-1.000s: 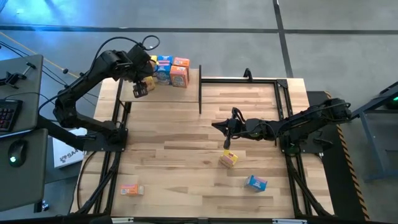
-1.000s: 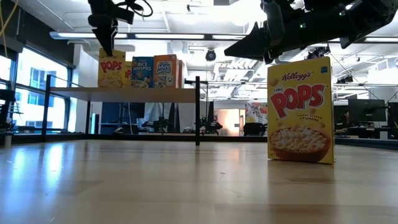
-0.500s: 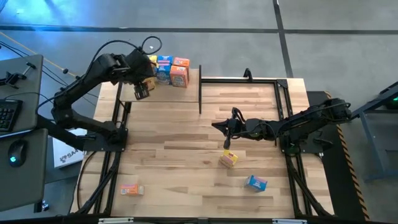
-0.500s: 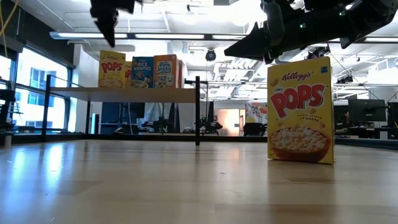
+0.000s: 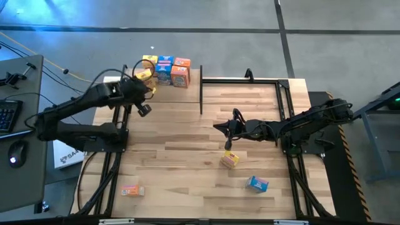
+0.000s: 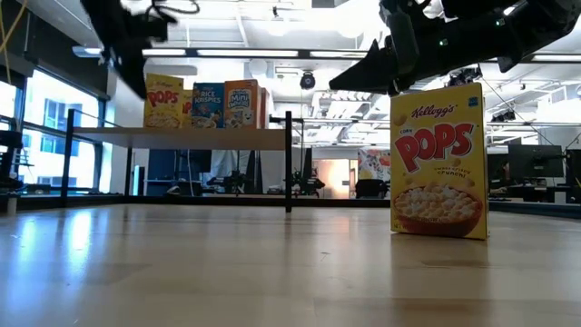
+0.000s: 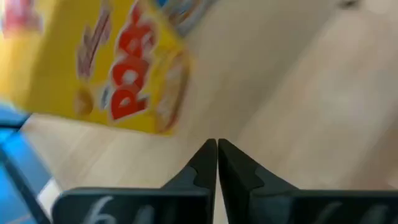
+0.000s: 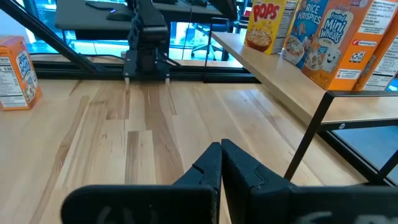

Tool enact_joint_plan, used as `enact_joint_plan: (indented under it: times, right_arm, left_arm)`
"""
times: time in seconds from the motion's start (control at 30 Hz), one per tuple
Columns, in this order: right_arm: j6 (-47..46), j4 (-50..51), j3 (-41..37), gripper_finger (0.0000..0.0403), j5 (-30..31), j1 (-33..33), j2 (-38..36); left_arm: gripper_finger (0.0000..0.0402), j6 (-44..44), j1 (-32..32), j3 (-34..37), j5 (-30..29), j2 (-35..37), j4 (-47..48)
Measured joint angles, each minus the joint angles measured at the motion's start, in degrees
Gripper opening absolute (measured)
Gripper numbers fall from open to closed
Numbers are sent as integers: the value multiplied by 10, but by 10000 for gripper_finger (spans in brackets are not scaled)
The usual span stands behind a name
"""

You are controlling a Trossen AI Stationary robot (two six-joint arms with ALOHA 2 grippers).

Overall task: Stack cereal on shelf
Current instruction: Put the left yellow cereal box on the shelf aligned with the other yellow cereal box

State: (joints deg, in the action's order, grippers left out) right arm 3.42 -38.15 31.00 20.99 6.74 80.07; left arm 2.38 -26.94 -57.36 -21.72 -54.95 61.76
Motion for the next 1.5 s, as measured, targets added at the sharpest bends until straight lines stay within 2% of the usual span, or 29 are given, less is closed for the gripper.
enact_joint_plan:
  times: [0.13,0.3,0.57,0.83,0.97,1.03,1.27,1.5]
  right_arm:
    - [0,3,0,0,0,0,0]
    - [0,2,0,0,0,0,0]
    - [0,2,0,0,0,0,0]
    - [0,2,0,0,0,0,0]
    - [0,2,0,0,0,0,0]
    - [0,2,0,0,0,0,0]
    - [0,3,0,0,0,0,0]
    - [0,7,0,0,0,0,0]
  left_arm:
    - [11,13,-6,46,-55,2,-38]
    - [5,-12,-31,62,-105,2,-71]
    - [1,-55,-77,89,-98,3,-163]
    - [0,-54,-112,96,-80,3,-190]
    - [1,-46,-112,96,4,7,-152]
    - [0,-45,-112,99,24,6,-149]
    - [0,-58,-125,143,19,6,-239]
    - [0,-82,-138,154,19,5,-295]
